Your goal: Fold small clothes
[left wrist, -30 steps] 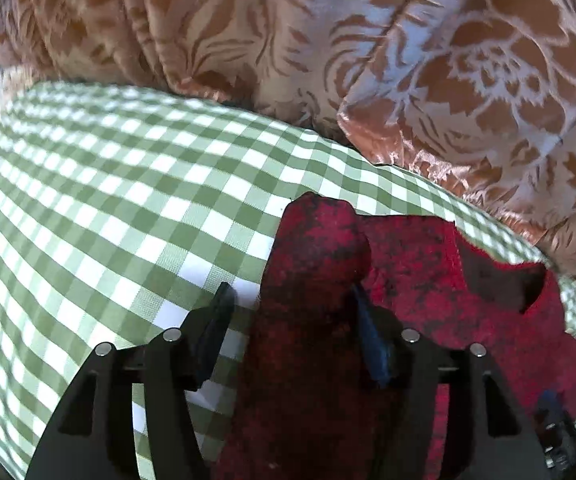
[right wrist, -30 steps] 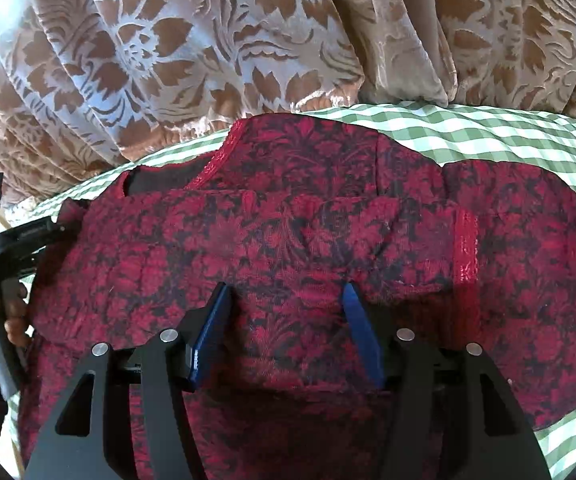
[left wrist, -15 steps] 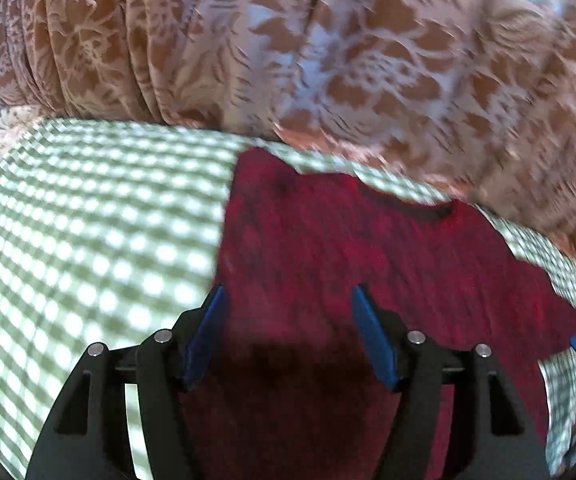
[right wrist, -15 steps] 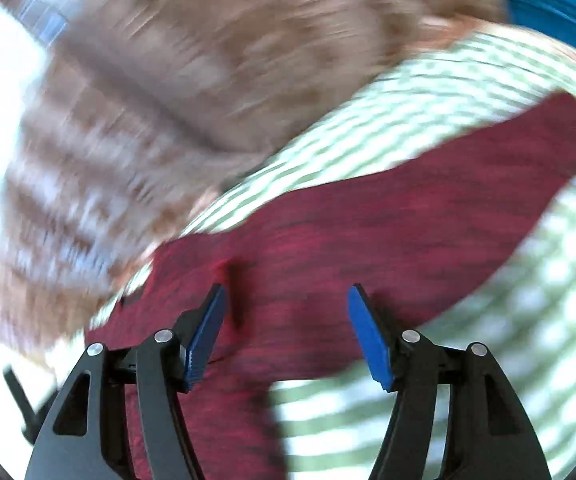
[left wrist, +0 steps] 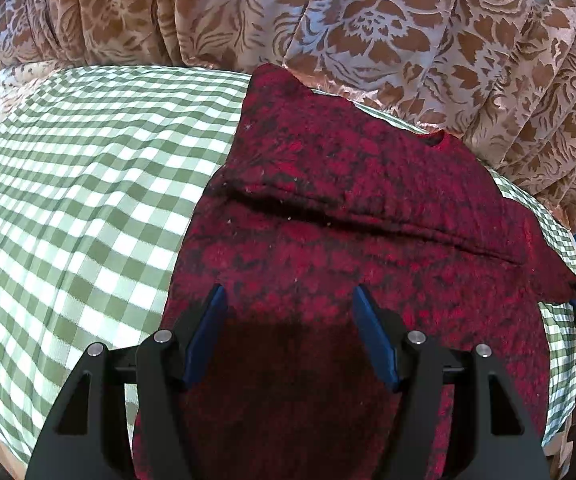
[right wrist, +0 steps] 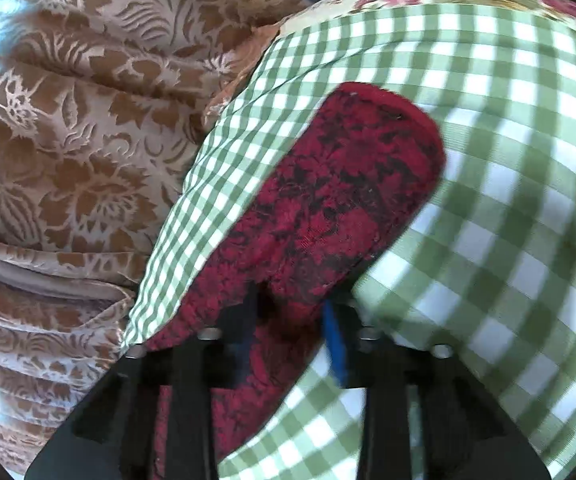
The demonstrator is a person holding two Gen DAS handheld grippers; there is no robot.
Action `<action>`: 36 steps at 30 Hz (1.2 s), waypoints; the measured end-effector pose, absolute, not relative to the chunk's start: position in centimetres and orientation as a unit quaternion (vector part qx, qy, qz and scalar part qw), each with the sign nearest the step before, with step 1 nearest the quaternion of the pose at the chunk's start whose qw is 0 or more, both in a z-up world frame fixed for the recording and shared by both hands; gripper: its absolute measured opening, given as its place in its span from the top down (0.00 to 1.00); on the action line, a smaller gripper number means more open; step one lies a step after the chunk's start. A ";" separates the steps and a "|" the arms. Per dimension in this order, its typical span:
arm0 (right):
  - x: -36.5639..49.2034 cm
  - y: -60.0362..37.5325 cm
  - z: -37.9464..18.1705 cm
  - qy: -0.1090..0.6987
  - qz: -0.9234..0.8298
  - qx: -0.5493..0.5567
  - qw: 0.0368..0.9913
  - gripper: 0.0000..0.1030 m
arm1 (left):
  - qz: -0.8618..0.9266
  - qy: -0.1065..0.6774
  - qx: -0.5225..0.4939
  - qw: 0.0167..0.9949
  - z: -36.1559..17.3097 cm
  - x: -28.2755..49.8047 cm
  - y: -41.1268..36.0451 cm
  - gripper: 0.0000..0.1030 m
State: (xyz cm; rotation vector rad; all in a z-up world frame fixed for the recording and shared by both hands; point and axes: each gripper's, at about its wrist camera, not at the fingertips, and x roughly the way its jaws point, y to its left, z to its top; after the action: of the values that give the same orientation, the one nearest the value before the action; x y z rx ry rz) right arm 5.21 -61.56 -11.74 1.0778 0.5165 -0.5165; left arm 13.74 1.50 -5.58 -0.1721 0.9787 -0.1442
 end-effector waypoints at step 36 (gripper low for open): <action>18.7 -25.5 -3.5 0.354 0.155 0.213 0.897 0.35 | -0.160 0.428 -0.209 0.865 -2.3 19.9 4.8 0.28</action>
State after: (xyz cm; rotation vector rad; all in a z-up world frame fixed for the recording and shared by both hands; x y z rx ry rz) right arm 18.74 -25.46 -3.55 0.4422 0.7339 0.3209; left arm 19.91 4.79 -2.26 -0.4377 0.8971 -0.3351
